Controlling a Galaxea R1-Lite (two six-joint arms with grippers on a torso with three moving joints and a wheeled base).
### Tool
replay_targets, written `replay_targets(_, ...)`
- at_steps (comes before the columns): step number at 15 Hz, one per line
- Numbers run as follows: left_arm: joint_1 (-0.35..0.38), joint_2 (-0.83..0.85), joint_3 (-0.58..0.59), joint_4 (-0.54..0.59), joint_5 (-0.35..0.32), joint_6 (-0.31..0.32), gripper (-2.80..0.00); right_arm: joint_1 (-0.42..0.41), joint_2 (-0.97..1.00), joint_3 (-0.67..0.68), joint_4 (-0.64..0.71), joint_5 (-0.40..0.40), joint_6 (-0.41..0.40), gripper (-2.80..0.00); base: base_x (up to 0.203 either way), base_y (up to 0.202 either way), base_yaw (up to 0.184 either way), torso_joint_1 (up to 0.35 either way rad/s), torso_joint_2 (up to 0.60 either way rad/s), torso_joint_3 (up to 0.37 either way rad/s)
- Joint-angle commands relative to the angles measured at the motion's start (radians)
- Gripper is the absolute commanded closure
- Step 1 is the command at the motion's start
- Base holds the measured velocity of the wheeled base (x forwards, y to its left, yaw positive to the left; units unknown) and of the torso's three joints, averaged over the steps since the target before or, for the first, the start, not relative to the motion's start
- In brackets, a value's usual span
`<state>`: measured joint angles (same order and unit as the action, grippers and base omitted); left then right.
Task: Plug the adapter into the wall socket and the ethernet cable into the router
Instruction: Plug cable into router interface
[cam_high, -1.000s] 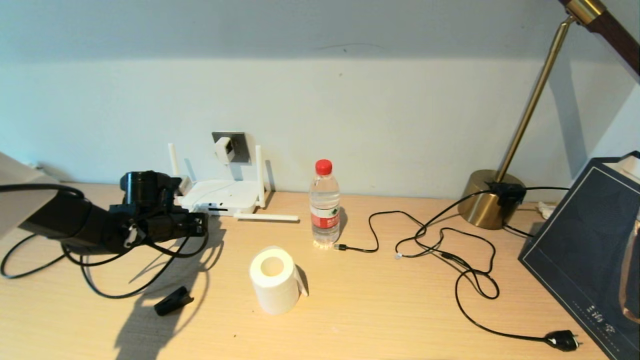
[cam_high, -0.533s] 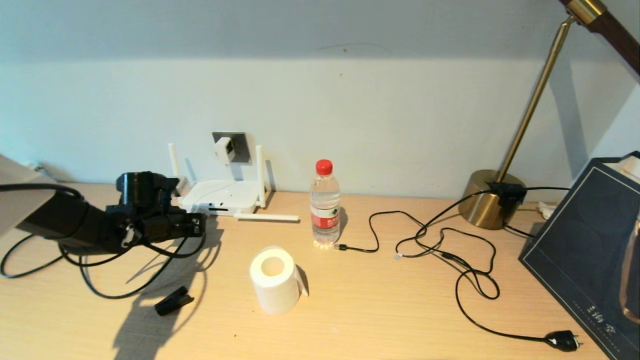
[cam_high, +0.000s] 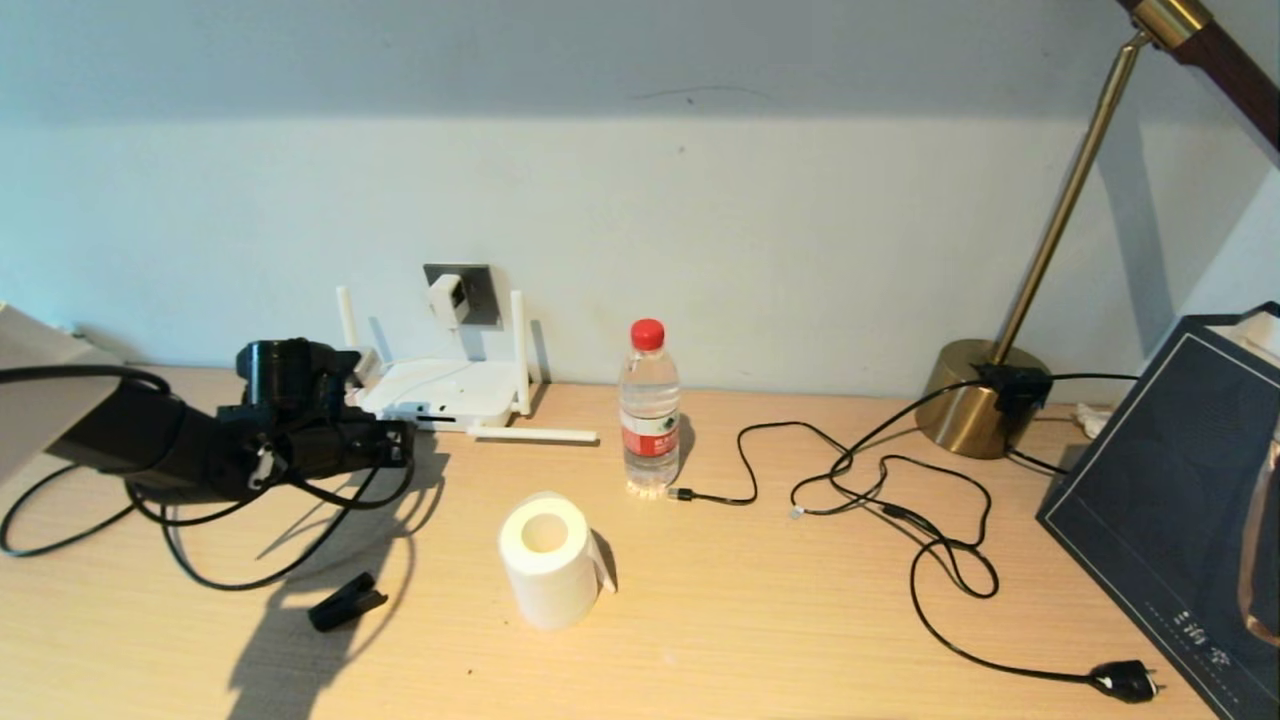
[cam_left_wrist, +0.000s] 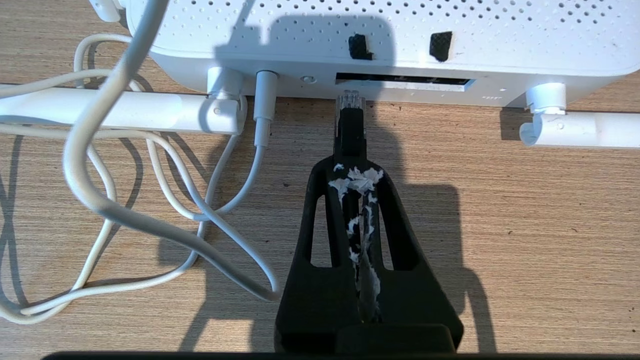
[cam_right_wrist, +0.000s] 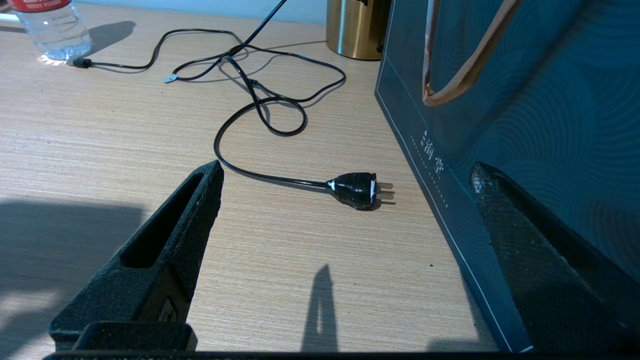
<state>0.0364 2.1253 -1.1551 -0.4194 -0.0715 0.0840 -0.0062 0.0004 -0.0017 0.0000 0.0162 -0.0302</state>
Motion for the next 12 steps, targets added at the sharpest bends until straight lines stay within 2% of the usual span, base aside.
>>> replay_targets(1, 0.002, 0.004, -0.003, -0.002, -0.001, 0.000, 0.00, 0.000, 0.000, 0.000, 0.000, 0.001, 0.000, -2.80, 0.000, 0.000, 0.000, 0.000, 0.00, 0.000)
replay_targets(12, 0.000, 0.002, -0.049, 0.033, -0.001, 0.000, 0.00, 0.000, 0.000, 0.002, 0.000, 0.001, 0.000, -2.80, 0.000, 0.000, 0.000, 0.000, 0.00, 0.000)
